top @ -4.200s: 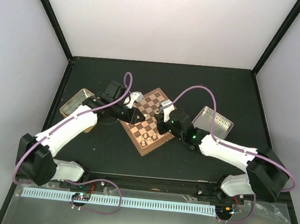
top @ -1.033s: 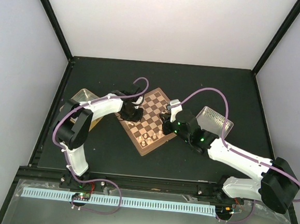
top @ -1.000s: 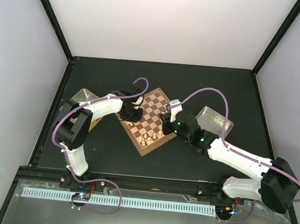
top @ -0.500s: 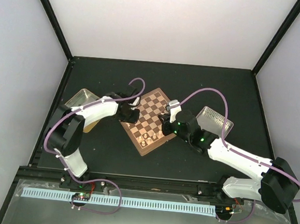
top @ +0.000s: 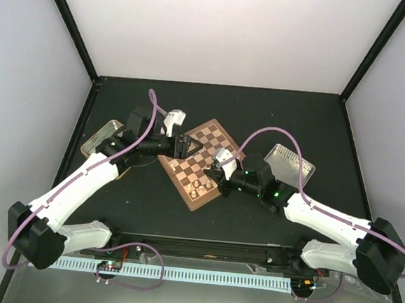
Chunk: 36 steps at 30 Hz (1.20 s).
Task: Set up the chess pieces on the board
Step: Place the chess piece on the chessboard.
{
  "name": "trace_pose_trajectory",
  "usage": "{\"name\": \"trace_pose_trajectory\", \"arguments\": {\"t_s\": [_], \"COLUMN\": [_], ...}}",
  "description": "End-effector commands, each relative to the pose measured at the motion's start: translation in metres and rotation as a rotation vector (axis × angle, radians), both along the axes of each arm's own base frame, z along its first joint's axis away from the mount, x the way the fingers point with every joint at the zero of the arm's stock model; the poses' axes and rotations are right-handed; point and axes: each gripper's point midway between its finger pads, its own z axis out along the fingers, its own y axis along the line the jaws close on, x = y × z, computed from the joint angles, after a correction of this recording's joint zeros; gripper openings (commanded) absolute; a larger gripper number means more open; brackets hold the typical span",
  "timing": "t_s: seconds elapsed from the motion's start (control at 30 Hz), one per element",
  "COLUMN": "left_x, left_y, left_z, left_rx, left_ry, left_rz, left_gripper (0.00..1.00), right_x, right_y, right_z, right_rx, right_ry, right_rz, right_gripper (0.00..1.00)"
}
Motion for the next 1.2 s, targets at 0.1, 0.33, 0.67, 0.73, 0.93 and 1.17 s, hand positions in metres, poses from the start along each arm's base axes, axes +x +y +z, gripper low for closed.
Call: {"name": "trace_pose_trajectory", "arguments": {"t_s": [0.1,0.33,0.67,0.73,0.93,1.17], "left_x": [-0.042,-0.054,-0.057,-0.057,-0.056,-0.055], "left_y": [-0.032,-0.032,-0.029,-0.029,-0.030,-0.028], "left_z": [0.015,0.005,-0.012,-0.015,-0.013,-0.017], "left_rx": [-0.194,-0.189,-0.144,-0.139,-0.140,-0.120], "left_ry": [0.085,0.107,0.136,0.147,0.141,0.140], "left_rz": [-0.272,-0.324,-0.327,-0.330,-0.334,-0.327], "left_gripper": [0.71,0.68,0.37,0.27,0.15,0.35], "right_x": [-0.011,-0.001,0.008,0.010,0.014,0.015], "right_y": [0.021,0.029,0.030,0.029,0.028,0.027], "right_z": [0.034,0.033,0.032,0.033,0.029,0.025], "right_rx": [0.031,-0.021,-0.052,-0.056,-0.075,-0.090], "right_ry": [-0.155,-0.139,-0.132,-0.132,-0.102,-0.088], "right_rz": [0.186,0.179,0.146,0.133,0.107,0.101], "right_gripper": [0.09,0.11,0.12,0.12,0.13,0.12]}}
